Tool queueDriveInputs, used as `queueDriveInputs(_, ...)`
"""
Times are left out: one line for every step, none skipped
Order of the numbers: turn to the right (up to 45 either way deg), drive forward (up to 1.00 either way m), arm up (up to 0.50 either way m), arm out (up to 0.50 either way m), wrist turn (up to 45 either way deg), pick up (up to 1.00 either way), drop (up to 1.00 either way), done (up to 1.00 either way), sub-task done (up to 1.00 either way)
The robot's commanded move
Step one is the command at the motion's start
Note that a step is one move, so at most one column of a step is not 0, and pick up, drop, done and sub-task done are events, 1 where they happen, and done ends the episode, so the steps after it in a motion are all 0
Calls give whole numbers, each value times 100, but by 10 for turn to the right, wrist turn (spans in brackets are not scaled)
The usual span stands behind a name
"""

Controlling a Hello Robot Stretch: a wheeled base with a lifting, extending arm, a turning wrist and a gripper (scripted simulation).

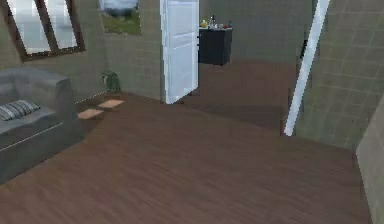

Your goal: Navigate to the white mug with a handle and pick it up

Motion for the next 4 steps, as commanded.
queueDriveInputs(120, 0, 0, 0, 0, 0, 0, 0, 0)
queueDriveInputs(0, 100, 0, 0, 0, 0, 0, 0, 0)
queueDriveInputs(0, 100, 0, 0, 0, 0, 0, 0, 0)
queueDriveInputs(0, 100, 0, 0, 0, 0, 0, 0, 0)
